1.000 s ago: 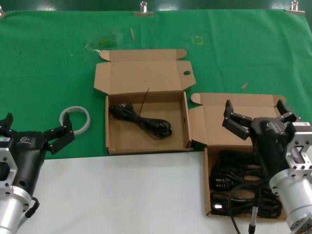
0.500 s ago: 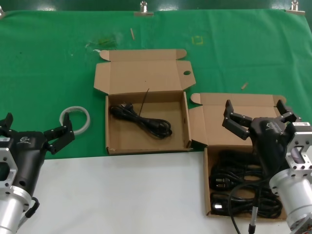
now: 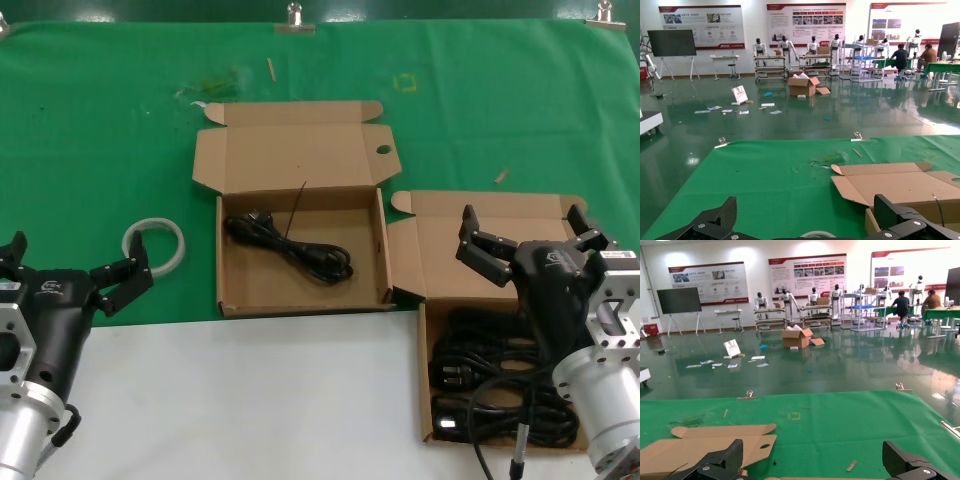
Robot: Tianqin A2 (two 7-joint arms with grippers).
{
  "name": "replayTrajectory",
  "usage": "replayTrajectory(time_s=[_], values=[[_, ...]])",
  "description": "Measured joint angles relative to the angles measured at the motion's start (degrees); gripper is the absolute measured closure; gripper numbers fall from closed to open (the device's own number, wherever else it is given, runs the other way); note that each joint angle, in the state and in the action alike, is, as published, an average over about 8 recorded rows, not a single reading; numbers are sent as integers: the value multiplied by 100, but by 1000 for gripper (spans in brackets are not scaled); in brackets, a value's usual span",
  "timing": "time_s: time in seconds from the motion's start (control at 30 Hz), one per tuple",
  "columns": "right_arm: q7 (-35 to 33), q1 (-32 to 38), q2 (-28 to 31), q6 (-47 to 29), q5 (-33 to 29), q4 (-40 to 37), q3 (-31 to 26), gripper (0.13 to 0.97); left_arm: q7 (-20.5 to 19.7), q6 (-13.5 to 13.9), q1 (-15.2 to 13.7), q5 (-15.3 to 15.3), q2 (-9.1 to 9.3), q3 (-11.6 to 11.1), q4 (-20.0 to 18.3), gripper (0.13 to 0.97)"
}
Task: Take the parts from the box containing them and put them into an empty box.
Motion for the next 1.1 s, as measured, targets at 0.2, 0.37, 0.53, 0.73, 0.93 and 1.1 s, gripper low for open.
replayTrajectory(time_s=[0.2,0.37,0.53,0.73,0.93,1.1], values=[[0,0,0,0,0,0,0,129,0,0,0,0,0,0,0,132],[0,0,0,0,0,0,0,129,0,0,0,0,0,0,0,132],[0,0,0,0,0,0,0,129,0,0,0,0,0,0,0,132],[0,0,0,0,0,0,0,129,0,0,0,0,0,0,0,132],[0,0,0,0,0,0,0,129,0,0,0,0,0,0,0,132],[0,0,0,0,0,0,0,129,0,0,0,0,0,0,0,132]])
